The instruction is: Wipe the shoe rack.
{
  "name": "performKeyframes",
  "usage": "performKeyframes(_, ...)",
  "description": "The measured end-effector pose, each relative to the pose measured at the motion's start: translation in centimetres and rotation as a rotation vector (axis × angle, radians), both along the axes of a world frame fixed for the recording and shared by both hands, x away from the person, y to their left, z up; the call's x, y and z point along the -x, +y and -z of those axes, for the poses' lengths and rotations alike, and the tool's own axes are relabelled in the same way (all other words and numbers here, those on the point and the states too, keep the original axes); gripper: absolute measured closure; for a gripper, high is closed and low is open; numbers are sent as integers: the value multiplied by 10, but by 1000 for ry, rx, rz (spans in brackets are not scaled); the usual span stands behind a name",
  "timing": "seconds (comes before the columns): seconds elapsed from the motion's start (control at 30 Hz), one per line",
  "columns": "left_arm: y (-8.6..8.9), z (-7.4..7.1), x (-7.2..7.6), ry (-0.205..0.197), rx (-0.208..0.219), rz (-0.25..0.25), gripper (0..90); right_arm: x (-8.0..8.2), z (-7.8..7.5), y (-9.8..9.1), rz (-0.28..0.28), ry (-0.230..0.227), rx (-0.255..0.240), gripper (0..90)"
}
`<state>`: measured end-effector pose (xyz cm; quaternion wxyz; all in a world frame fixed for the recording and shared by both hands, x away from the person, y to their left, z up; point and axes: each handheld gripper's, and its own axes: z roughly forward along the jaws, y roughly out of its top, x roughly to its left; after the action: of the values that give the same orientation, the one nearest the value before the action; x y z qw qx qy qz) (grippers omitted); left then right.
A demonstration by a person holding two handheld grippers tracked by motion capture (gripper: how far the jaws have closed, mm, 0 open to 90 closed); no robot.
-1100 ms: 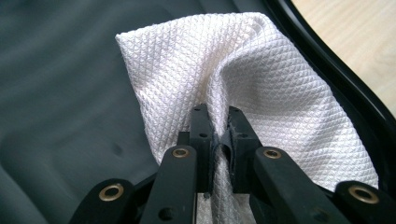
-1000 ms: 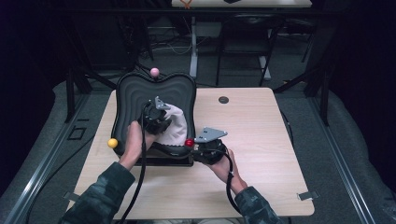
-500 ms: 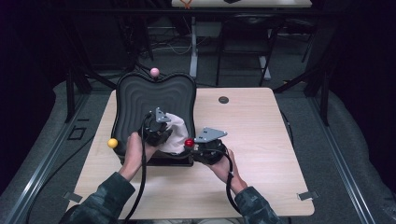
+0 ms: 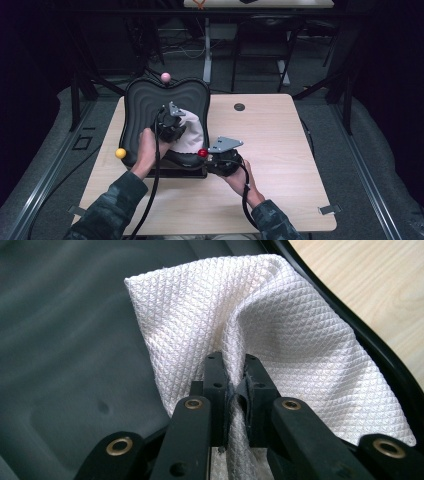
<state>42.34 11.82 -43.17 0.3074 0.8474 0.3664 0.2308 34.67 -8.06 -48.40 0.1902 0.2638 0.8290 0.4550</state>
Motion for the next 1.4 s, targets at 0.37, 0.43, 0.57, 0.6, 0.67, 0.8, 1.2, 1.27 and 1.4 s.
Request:
performKeyframes(0.37, -6, -17, -31, -29, -15, -30, 832, 0, 0, 0, 0, -2, 1, 600)
performKeyframes(0.43, -8, -20, -37, -32, -16, -33, 832, 0, 0, 0, 1, 2, -2, 600)
performKeyframes(0.57, -10, -26, -48, -33, -14, -42, 832, 0, 0, 0, 0, -1, 1, 599)
performKeyframes(0.6, -11, -28, -50, -35, -13, -44, 832, 0, 0, 0, 0, 0, 0, 600)
performKeyframes(0.67, -12, -32, -58, -32, -6, -52, 832, 0, 0, 0, 1, 0, 0, 600)
performKeyframes(0.8, -14, -38, -70, -27, -3, -64, 831, 0, 0, 0, 1, 1, 0, 600)
performKeyframes(1.2, -27, -57, -103, -17, -5, -79, 823, 0, 0, 0, 1, 3, -2, 600)
performKeyframes(1.27, -29, -59, -106, -7, 14, -79, 821, 0, 0, 0, 3, 2, 6, 600)
performKeyframes(1.4, -34, -60, -110, -8, 13, -77, 818, 0, 0, 0, 2, 2, 5, 600)
